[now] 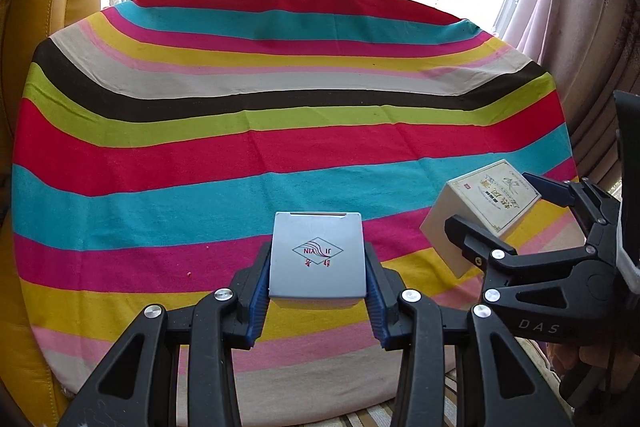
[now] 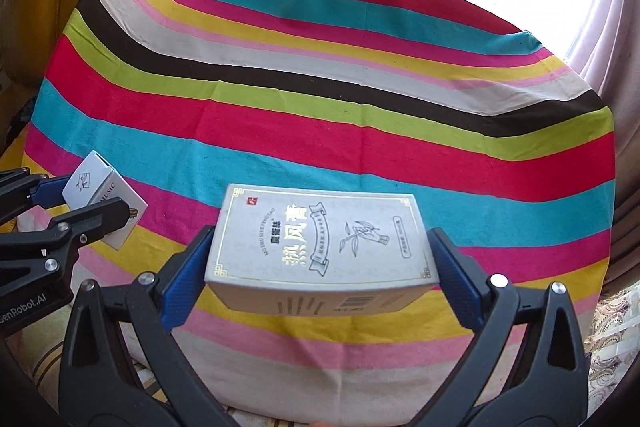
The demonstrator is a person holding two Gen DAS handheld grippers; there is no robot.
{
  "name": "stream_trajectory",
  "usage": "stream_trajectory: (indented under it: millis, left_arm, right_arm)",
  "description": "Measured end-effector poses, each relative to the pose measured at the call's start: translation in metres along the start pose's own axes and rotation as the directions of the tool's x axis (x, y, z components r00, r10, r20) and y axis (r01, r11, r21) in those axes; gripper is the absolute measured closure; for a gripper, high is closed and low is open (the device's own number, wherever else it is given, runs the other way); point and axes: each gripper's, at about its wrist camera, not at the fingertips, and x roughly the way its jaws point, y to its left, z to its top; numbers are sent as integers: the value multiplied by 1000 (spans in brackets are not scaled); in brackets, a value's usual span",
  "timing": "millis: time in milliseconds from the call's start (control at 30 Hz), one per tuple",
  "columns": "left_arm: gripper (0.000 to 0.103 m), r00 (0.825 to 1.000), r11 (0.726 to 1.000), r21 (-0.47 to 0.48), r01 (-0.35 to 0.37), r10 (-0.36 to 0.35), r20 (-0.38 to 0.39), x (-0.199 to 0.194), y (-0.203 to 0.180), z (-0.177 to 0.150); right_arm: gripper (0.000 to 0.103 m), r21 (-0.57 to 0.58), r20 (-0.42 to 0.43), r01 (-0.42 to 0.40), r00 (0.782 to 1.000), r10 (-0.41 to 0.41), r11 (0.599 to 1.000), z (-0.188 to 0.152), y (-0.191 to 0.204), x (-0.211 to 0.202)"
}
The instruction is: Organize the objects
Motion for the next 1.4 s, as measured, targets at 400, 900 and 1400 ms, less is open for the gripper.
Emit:
stream_trajectory:
  millis: [400,900,1400]
  left_arm:
    - [61,969,954,171,246,-238,-68,-44,-109,-33]
    - [16,859,796,345,497,-393,-329,-55,-286,-103]
    - [0,872,771,415,484,-384,-304,-76,-305,-116]
  right_arm:
    - [2,211,-80,198,979,-185,957,-80,-84,-86]
    - [2,463,-223,399,917,-332,791,-227,-209,-186]
    - [2,509,-198,392,920,-340,766,-245,-223,-207]
